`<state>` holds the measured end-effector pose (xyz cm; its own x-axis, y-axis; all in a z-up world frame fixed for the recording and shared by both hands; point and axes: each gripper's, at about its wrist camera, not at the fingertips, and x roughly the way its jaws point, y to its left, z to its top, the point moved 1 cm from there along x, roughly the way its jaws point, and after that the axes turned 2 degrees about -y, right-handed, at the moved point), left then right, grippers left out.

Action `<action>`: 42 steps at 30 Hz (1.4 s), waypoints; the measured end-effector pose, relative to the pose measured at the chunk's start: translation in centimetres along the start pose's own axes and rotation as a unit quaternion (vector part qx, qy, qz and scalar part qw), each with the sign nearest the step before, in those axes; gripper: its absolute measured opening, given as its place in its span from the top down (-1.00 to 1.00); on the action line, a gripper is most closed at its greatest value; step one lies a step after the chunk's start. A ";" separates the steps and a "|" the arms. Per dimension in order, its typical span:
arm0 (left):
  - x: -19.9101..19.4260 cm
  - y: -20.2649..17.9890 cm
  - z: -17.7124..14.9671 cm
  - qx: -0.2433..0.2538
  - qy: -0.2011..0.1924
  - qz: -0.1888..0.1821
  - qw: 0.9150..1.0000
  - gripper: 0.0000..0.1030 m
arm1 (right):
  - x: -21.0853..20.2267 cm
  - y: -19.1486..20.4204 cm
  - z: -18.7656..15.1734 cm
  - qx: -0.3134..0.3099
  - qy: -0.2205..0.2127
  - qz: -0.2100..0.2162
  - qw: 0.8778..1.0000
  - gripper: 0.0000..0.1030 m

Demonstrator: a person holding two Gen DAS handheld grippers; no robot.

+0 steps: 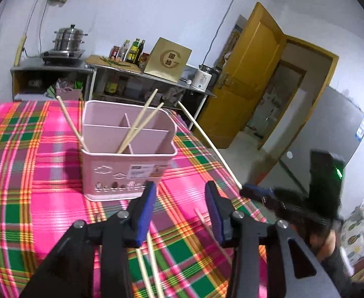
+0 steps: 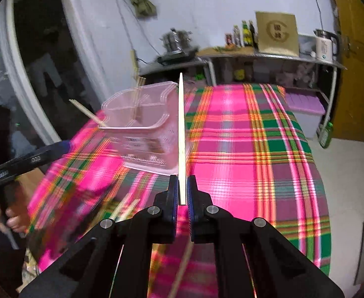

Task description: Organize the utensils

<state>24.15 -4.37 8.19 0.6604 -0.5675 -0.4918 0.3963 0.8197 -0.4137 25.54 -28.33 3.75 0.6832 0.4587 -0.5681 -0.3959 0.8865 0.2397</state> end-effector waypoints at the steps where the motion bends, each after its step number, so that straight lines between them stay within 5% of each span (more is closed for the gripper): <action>1: 0.2 -0.1 0.2 -0.007 0.001 -0.003 1.000 0.10 | -0.6 0.9 -0.3 -0.006 -0.006 0.008 1.000 0.87; 9: -0.1 0.6 2.1 -0.077 -0.014 -0.033 0.996 0.04 | -3.6 5.3 -2.7 -0.039 -0.023 0.059 0.997 0.87; 18: -0.5 0.7 3.2 -0.093 -0.030 -0.035 0.995 0.07 | -4.7 7.6 -4.1 -0.063 -0.025 0.096 0.993 0.87; 24: -0.8 0.4 3.3 -0.069 -0.034 -0.027 0.997 0.74 | -4.5 7.4 -4.1 -0.059 -0.027 0.098 0.993 0.87; 37: -1.7 -0.1 4.4 -0.027 -0.049 -0.006 0.998 0.89 | -2.2 6.9 -3.9 -0.058 -0.003 0.096 0.994 0.84; 42: -2.0 0.0 5.9 -0.005 -0.058 0.023 0.998 0.92 | -0.8 6.4 -4.2 -0.052 0.014 0.077 0.996 0.62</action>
<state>26.64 -2.76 13.69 0.7472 -0.5155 -0.4195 0.3577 0.8439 -0.3999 19.89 -23.24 2.43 0.5926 0.5852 -0.5535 -0.5567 0.7942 0.2436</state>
